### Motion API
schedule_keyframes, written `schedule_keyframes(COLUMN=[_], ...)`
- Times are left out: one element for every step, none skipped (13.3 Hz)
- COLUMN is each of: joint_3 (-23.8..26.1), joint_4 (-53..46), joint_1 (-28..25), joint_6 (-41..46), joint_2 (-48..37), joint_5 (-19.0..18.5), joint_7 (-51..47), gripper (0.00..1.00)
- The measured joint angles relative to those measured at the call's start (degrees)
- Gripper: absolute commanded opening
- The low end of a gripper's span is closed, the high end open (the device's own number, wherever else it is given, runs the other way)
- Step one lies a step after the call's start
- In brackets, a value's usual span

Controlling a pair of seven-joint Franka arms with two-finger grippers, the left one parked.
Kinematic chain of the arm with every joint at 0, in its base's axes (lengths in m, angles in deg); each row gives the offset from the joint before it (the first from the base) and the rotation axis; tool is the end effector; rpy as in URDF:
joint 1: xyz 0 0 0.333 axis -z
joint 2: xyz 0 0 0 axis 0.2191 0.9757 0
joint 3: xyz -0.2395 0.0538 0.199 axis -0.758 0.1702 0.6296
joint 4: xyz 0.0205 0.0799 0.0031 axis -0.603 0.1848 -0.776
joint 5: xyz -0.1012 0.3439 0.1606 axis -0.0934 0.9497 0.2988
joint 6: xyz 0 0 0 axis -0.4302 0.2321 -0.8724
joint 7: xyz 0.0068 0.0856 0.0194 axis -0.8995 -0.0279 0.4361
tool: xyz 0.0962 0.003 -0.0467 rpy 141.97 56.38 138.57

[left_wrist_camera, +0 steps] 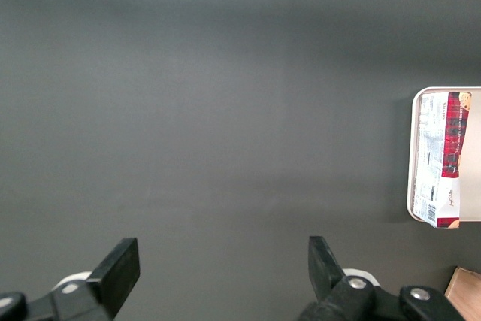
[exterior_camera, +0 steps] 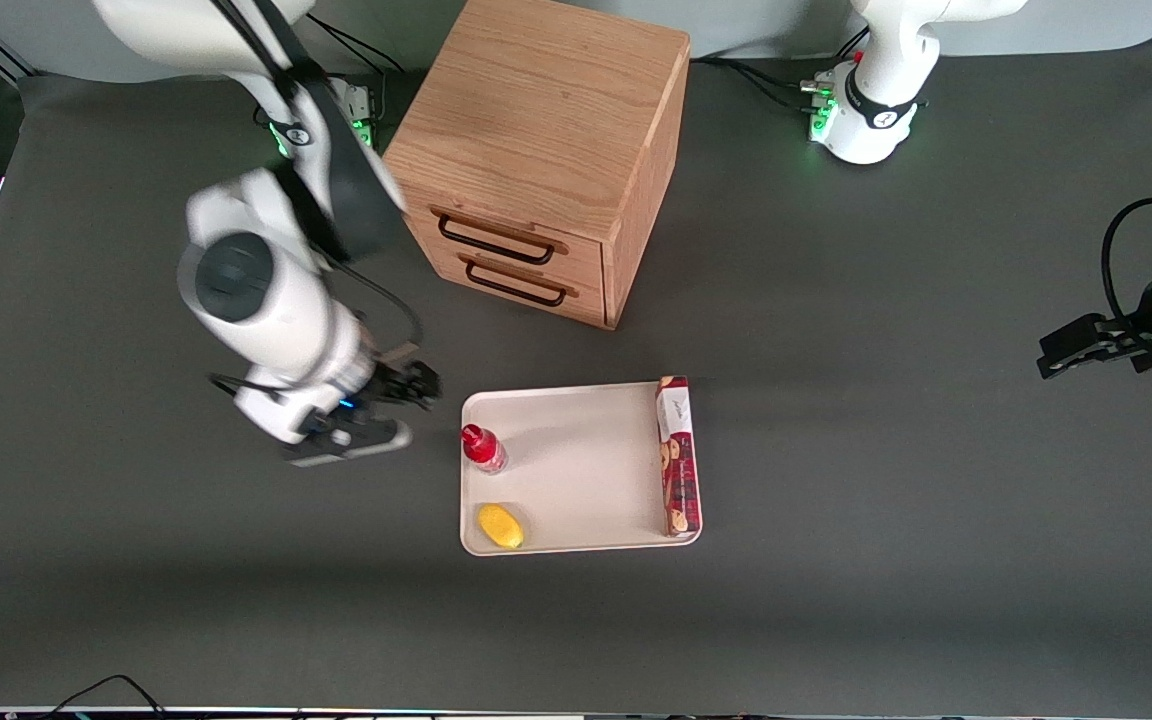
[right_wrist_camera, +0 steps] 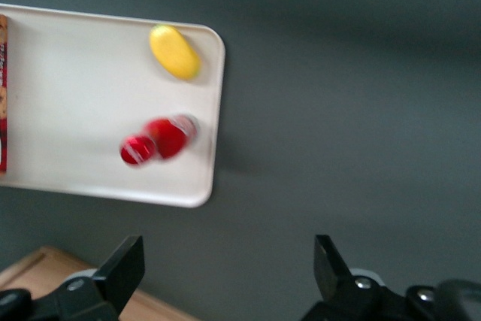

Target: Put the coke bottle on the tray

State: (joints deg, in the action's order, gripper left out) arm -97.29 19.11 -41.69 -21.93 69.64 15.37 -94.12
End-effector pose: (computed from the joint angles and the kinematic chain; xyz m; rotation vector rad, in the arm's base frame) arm 0.6136 0.2328 0.4936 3.1360 0.1782 -0.0427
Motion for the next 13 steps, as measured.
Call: schedule_keyframes(joint_3=[0.0, 0.1, 0.4, 1.5, 3.1, 4.4, 5.2, 5.4, 5.4, 5.5, 5.6, 5.8, 5.9], joint_4=[1.0, 3.4, 6.8, 10.4, 13.3, 15.4, 16.5, 16.9, 16.8, 16.7, 16.6, 16.3, 16.0], joint_1=[2.2, 4.6, 7.2, 10.6, 14.5, 18.3, 21.4, 23.7, 25.0, 25.5, 25.6, 25.6, 25.6], joint_6=[3.9, 6.0, 6.9, 7.2, 7.8, 8.3, 8.4, 8.4, 8.3, 8.2, 8.2, 8.2, 8.1], joint_2=[-4.2, -8.8, -13.5, -17.8, -21.3, -23.5, -24.6, -24.8, -24.7, -24.7, -24.7, -24.7, -24.6], joint_5=[0.0, 0.0, 0.0, 0.0, -0.1, -0.1, -0.1, -0.1, -0.2, -0.5, -1.4, -2.5, -3.3], joint_7=[0.4, 0.7, 1.1, 1.7, 2.6, 3.9, 4.9, 5.5, 5.8, 5.8, 5.8, 5.8, 5.8], gripper=[1.0, 1.0, 1.0, 1.0, 1.0, 1.0, 1.0, 1.0, 1.0, 1.0, 1.0, 1.0, 1.0])
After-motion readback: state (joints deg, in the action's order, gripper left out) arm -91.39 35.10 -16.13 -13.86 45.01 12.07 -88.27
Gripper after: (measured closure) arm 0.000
